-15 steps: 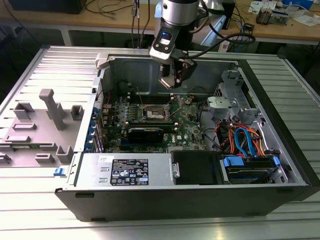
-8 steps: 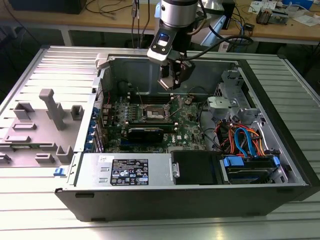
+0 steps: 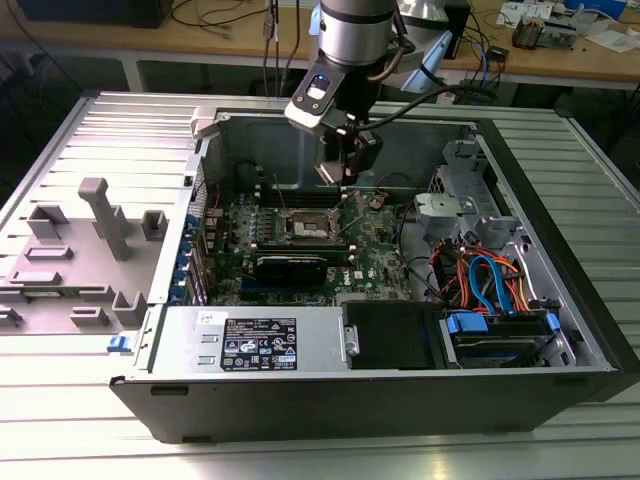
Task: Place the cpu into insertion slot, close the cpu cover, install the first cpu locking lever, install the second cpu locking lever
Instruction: 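Place the cpu into insertion slot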
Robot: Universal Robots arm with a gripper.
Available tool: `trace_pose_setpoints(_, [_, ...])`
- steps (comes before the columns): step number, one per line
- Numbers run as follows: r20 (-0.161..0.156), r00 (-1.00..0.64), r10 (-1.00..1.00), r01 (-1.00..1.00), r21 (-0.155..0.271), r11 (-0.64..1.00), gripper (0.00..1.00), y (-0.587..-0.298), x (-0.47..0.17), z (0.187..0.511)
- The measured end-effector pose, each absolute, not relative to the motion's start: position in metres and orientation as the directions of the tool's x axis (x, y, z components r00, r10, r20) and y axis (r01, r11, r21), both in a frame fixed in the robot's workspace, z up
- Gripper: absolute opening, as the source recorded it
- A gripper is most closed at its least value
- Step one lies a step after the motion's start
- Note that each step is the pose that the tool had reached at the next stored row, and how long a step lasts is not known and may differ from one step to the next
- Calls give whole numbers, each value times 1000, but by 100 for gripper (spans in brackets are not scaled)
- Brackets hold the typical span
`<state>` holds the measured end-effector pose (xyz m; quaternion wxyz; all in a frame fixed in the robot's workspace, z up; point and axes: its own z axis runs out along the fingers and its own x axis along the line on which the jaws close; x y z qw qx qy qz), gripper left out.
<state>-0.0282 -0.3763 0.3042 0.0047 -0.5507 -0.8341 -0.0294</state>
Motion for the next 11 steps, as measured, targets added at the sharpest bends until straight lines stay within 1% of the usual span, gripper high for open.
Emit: trace_pose_setpoints(11, [40,-388,921,921,43,386,55,-376,-28,304])
